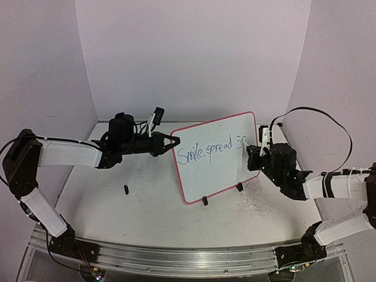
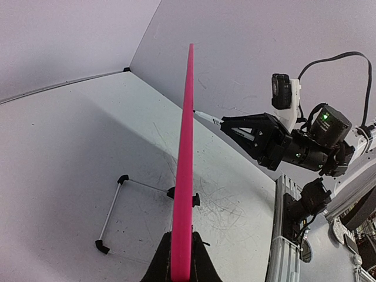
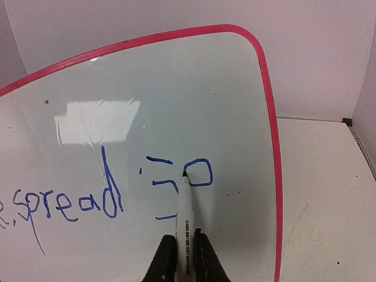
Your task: Write a sentence on the whiteboard
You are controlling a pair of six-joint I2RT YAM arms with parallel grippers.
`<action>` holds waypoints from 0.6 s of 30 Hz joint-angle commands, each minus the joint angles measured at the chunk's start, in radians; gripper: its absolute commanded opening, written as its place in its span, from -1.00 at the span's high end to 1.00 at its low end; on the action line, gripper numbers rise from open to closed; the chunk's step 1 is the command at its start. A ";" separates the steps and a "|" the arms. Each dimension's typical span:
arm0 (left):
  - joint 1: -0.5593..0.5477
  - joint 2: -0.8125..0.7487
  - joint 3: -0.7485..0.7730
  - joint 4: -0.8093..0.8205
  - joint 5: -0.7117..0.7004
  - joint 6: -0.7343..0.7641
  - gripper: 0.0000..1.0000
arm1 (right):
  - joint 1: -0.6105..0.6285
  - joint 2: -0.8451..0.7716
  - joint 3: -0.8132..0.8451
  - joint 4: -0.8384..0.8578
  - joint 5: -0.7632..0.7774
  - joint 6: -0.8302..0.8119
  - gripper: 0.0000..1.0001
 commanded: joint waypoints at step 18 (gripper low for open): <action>-0.017 -0.016 -0.007 -0.077 0.023 0.092 1.00 | -0.058 -0.064 0.021 -0.013 -0.013 -0.014 1.00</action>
